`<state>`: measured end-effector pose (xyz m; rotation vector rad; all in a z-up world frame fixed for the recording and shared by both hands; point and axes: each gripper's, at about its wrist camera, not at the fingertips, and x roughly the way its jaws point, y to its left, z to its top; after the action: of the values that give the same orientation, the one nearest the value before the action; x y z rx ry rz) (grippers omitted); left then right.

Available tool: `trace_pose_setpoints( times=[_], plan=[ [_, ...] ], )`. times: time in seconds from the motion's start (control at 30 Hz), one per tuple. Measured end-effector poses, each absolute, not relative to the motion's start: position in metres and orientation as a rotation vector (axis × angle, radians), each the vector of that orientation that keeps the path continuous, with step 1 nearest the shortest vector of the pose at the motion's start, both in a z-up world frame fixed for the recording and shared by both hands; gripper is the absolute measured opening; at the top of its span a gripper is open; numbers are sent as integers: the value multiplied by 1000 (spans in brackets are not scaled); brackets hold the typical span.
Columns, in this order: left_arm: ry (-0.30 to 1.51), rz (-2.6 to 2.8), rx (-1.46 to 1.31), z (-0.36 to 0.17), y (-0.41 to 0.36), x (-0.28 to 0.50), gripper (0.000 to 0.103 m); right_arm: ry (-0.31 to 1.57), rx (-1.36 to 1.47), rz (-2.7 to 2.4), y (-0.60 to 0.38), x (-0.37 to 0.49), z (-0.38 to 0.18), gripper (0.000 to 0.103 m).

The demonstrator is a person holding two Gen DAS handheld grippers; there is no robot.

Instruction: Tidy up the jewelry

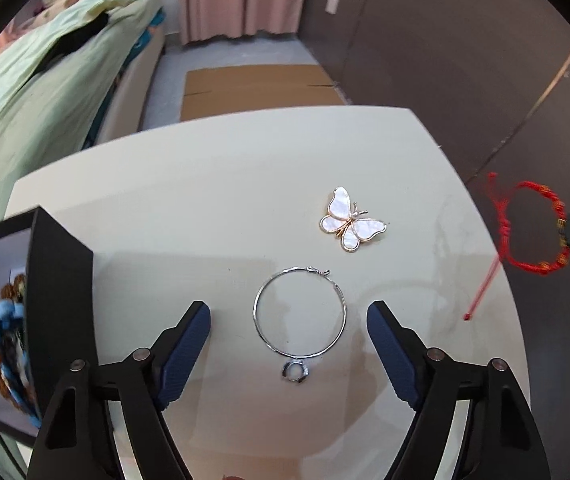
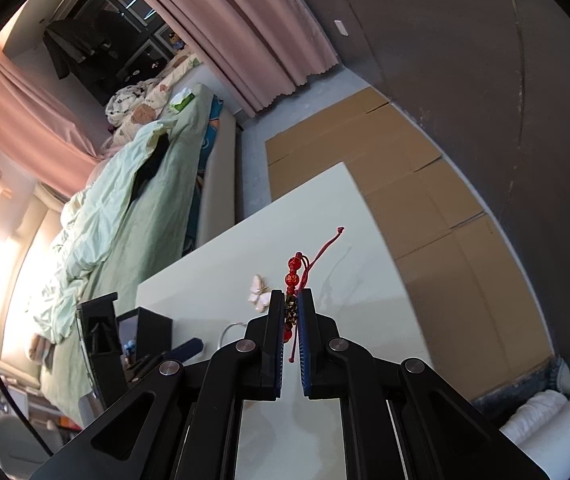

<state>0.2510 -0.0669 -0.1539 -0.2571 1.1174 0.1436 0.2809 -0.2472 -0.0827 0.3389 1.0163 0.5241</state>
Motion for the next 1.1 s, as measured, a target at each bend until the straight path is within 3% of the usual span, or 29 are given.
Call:
trace_pose_setpoints(
  times=[0.13, 0.23, 0.67, 0.77, 1.03, 1.1],
  plan=[
    [1110, 234, -222, -157, -78, 253, 74, 1018, 349, 515, -256, 281, -83, 8],
    [1092, 252, -173, -156, -88, 250, 52, 1011, 357, 518, -261, 279, -81, 8],
    [1062, 188, -238, -129, -65, 233, 51, 1025, 387, 570, -253, 276, -84, 8],
    [1042, 188, -239, -113, -55, 225, 21, 1023, 399, 605, -242, 274, -83, 8],
    [1011, 155, -277, -88, -25, 207, 21, 1023, 402, 664, -211, 268, -81, 8],
    [1017, 139, -280, -88, -26, 203, 29, 1024, 396, 668, -204, 267, -81, 8]
  ],
)
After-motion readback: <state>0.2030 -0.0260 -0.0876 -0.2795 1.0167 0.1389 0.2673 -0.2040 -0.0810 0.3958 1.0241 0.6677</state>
